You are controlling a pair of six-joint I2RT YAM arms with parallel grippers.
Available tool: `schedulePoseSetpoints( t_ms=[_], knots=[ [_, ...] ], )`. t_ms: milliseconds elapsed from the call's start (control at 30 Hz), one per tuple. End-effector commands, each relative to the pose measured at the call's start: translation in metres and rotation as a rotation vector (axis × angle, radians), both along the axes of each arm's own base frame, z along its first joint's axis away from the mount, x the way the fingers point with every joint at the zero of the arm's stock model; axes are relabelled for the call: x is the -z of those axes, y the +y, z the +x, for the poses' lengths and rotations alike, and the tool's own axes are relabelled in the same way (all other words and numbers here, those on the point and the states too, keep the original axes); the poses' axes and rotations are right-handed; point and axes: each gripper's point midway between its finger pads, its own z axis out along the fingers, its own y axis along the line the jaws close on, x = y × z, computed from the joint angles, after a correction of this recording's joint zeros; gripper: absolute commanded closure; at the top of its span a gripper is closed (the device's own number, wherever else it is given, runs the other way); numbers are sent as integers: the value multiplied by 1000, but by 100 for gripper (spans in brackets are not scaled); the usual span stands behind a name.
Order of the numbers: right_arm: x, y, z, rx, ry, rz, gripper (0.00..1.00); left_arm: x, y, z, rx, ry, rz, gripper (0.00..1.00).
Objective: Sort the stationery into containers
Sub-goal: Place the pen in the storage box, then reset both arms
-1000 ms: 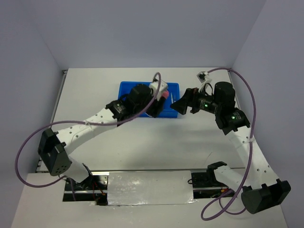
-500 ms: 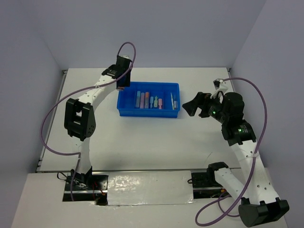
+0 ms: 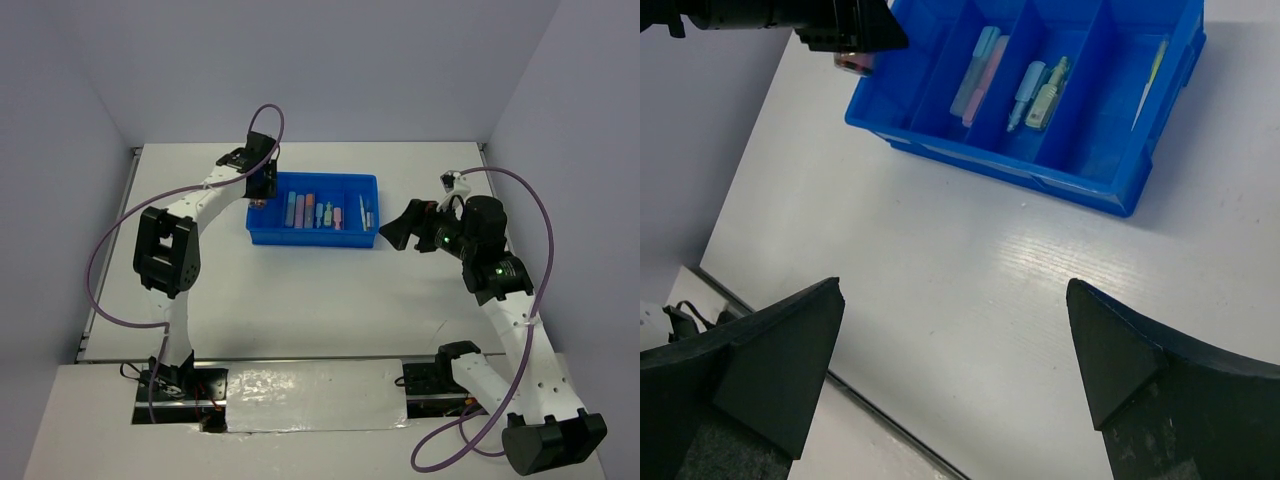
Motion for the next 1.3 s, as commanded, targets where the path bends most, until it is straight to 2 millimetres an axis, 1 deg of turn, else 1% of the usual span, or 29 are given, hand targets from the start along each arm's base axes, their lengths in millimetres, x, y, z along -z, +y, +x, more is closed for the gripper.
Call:
schedulePoseSetpoints(
  t_ms=[0, 33, 67, 133, 167, 267, 367, 467, 533, 567, 600, 633, 667, 733, 767, 833, 867, 900, 933, 967, 1000, 1033, 1067, 1100, 1133, 1167, 1200, 1233, 1267],
  knots=[
    [-5, 1, -4, -20, -32, -2, 0, -30, -13, 9, -3, -82, -82, 68],
    [-6, 1, -4, -20, -33, -2, 0, -30, -12, 9, -1, -81, -84, 65],
    [-6, 2, -4, -20, -35, 1, 0, -30, -13, 8, 1, -80, -87, 55],
    [-6, 4, -5, -31, -31, 8, 0, -30, -12, 7, -1, -82, -87, 40],
    [-5, 5, -4, -36, -27, 10, 0, -31, -11, 6, -4, -83, -86, 23],
    [-6, 5, -4, -39, -26, 15, 0, -37, -10, 5, -10, -91, -86, 7],
    [-6, 6, -4, -41, -29, 17, 0, -39, -9, 5, -15, -92, -82, 1],
    [-5, 5, -4, -40, -28, 15, 0, -41, -7, 4, -26, -86, -78, 1],
    [-3, 5, -3, -41, -26, 12, 0, -49, -4, 1, -48, -96, -83, 1],
    [-1, 5, -3, -42, -22, 4, 0, -54, 1, -2, -73, -98, -67, 1],
    [0, 4, -2, -37, -23, -3, 0, -69, 5, -6, -98, -117, -75, 1],
    [2, 3, -2, -34, -25, -12, 0, -78, 9, -9, -117, -129, -72, 1],
    [2, 1, -2, -26, -28, -18, 0, -98, 19, -19, -152, -150, -56, 1],
    [2, -5, -1, 7, -35, -37, 0, -120, 30, -32, -203, -174, -58, 1],
    [3, -11, -1, 41, -29, -54, 0, -140, 42, -49, -245, -198, -53, 1],
    [-8, -21, -4, 95, -55, -77, 0, -160, 55, -68, -289, -228, -48, 1],
    [-7, -24, -10, 121, -37, -97, 0, -175, 65, -86, -315, -262, -62, 1],
    [-21, -38, -9, 209, -75, -125, 0, -181, 71, -96, -327, -285, -70, 1],
    [-36, -44, -19, 239, -125, -130, 0, -183, 75, -105, -324, -293, -90, 1],
    [-40, -45, -27, 247, -137, -145, 0, -182, 82, -128, -323, -306, -109, 1],
    [-58, -52, -33, 278, -182, -144, 0, -182, 88, -139, -336, -319, -117, 1],
    [-65, -66, -43, 339, -204, -169, 0, -166, 98, -153, -354, -296, -84, 1],
    [-71, -72, -48, 359, -216, -178, 0, -183, 106, -172, -344, -360, -100, 1],
    [-86, -77, -55, 375, -248, -177, 0, -186, 110, -181, -326, -387, -95, 1],
    [-88, -83, -65, 381, -252, -198, 0, -176, 111, -189, -299, -391, -88, 1],
    [-100, -87, -75, 388, -286, -189, 0, -192, 118, -206, -274, -461, -95, 1],
    [-100, -86, -77, 378, -285, -193, 0, -194, 121, -215, -265, -487, -97, 1],
    [-104, -83, -86, 346, -312, -182, 0, -187, 124, -223, -257, -497, -92, 1],
    [-106, -83, -94, 334, -340, -183, 0, -198, 131, -238, -245, -559, -100, 1]
  ],
)
